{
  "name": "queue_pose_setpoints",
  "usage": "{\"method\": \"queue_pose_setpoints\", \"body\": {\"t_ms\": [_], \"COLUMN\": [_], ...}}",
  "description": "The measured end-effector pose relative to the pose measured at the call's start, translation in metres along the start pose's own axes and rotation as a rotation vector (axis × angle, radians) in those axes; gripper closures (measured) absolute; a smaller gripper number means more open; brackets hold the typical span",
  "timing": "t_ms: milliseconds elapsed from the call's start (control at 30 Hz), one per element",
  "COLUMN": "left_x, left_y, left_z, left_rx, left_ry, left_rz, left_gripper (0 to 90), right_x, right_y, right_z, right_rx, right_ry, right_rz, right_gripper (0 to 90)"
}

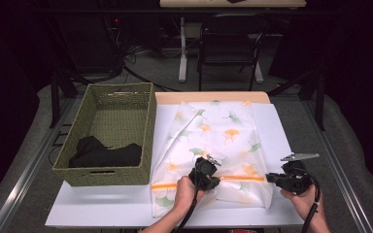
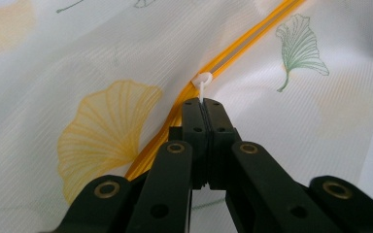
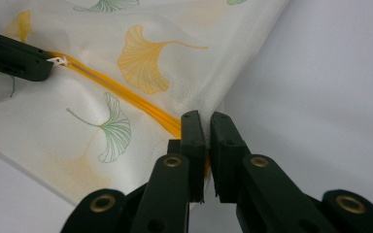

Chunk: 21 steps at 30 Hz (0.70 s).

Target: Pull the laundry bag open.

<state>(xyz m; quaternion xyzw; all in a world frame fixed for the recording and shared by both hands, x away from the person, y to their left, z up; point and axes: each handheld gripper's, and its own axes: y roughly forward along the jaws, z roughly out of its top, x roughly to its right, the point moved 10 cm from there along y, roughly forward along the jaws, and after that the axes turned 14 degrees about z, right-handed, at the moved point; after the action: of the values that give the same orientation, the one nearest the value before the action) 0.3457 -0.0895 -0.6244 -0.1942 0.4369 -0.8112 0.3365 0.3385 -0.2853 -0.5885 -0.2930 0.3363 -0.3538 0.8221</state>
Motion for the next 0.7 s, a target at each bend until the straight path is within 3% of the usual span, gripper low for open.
{"method": "queue_pose_setpoints", "body": {"t_ms": [700], "left_x": [-0.016], "left_y": [-0.011], "left_z": [-0.016], "left_rx": [0.01], "left_ry": [-0.027], "left_rz": [0.01], "left_gripper": [90.0], "right_x": [0.0], "right_y": [-0.001], "right_z": [-0.001], "right_rx": [-0.003], "right_ry": [0.006], "right_rz": [0.0], "right_gripper": [85.7]}}
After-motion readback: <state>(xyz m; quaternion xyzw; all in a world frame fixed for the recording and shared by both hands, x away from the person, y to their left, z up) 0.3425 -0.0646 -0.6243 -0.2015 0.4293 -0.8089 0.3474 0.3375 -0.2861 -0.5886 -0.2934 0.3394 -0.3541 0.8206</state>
